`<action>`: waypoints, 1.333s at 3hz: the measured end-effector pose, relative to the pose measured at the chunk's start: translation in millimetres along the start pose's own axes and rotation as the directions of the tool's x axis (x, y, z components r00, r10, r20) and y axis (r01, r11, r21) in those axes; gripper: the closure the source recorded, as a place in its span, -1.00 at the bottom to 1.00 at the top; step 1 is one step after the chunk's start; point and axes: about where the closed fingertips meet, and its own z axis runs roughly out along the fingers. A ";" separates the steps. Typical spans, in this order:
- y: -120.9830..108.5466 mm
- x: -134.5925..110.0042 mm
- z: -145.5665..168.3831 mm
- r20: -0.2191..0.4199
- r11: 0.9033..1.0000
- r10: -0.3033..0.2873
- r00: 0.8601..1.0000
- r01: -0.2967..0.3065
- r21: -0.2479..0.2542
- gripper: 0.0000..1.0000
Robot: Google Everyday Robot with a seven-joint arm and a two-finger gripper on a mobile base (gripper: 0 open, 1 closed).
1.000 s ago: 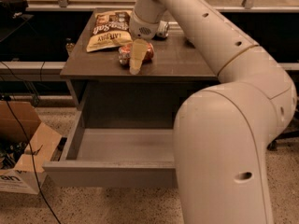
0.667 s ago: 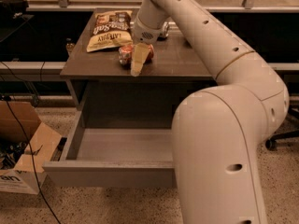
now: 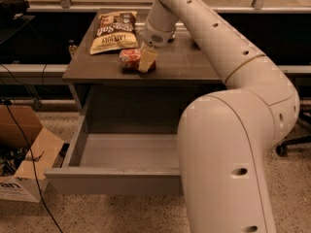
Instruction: Place coke can into top drawer
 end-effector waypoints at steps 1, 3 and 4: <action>4.9 2.1 -9.0 -0.010 1.000 0.008 1.000 -0.008 -0.002 0.39; 59.2 0.3 -38.3 0.101 0.999 0.041 0.994 -0.041 -0.005 1.00; 101.1 5.8 -44.7 0.199 0.994 0.112 0.974 -0.112 -0.008 1.00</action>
Offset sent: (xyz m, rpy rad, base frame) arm -0.0536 -0.0114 0.0200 0.0079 0.0359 -0.0158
